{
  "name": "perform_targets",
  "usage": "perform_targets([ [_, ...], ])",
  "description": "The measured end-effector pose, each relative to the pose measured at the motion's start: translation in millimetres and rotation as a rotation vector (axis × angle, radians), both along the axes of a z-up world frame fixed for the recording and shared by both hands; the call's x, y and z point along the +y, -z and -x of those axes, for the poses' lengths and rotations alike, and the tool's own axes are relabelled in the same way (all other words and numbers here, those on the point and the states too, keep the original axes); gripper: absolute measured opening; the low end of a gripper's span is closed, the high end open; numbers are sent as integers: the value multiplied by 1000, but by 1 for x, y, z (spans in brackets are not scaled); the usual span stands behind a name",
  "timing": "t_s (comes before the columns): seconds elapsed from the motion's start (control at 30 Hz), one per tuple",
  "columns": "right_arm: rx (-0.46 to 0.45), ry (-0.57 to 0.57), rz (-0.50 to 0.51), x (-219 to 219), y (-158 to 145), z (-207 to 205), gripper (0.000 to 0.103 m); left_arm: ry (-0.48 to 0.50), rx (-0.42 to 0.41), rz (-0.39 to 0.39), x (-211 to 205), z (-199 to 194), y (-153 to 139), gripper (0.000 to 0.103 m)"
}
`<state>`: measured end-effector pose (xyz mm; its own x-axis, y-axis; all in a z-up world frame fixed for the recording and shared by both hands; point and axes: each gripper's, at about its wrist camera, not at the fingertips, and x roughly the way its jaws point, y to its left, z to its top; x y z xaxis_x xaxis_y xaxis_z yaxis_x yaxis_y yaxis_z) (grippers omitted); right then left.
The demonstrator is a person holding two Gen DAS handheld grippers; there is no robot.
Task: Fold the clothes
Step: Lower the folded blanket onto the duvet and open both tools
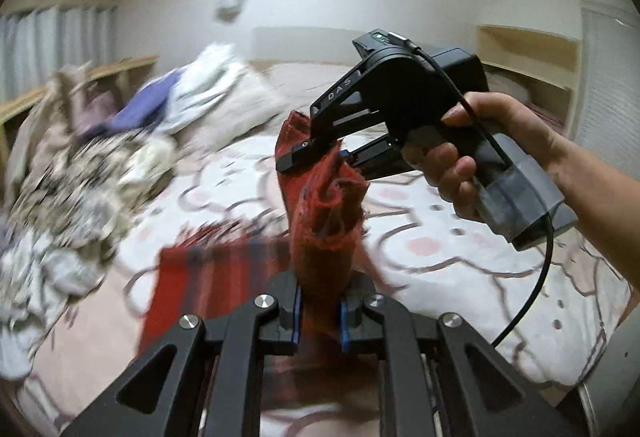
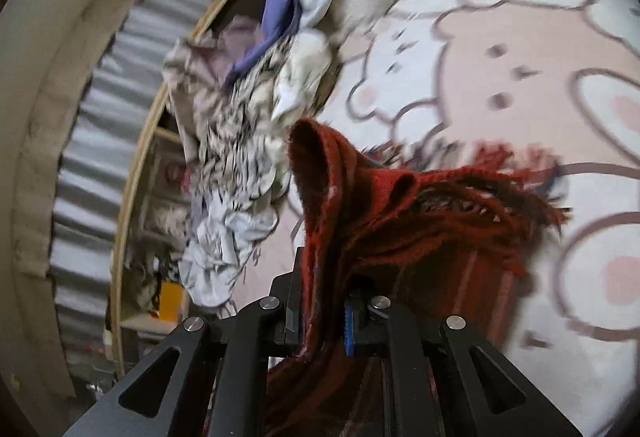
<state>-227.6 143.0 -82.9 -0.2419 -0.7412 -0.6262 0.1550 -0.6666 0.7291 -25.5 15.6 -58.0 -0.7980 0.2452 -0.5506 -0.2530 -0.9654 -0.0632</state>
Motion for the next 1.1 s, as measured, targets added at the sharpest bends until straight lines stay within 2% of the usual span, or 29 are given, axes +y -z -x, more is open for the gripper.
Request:
perform_targets([
  [0.2, -57, -63, -139, -91, 41, 15, 14, -158, -170, -99, -71, 16, 54, 14],
  [0.4, -103, -70, -258, -141, 91, 22, 15, -243, -287, -203, -115, 30, 99, 14],
  [0.57, -45, -75, -328, -163, 86, 22, 15, -259, -292, -231, -127, 29, 108, 14],
  [0.67, -9, -88, -398, -181, 89, 24, 17, -276, -356, -254, -135, 36, 121, 18],
  [0.7, -10, -97, -421, -187, 94, 25, 20, -283, -378, -266, -139, 37, 125, 18],
  [0.73, -9, -103, -423, -192, 97, 25, 38, -290, -390, -282, -142, 37, 128, 22],
  [0.77, 0, -109, -385, -194, 97, 24, 66, -297, -391, -290, -145, 37, 129, 26],
  [0.83, 51, -81, -307, -190, 84, 20, 88, -311, -385, -293, -151, 36, 127, 32],
  [0.97, 129, -46, -138, -160, 44, 12, 88, -346, -373, -291, -165, 35, 123, 49],
  [1.1, 191, 47, -103, -88, 13, -15, 88, -379, -384, -296, -188, 38, 126, 51],
])
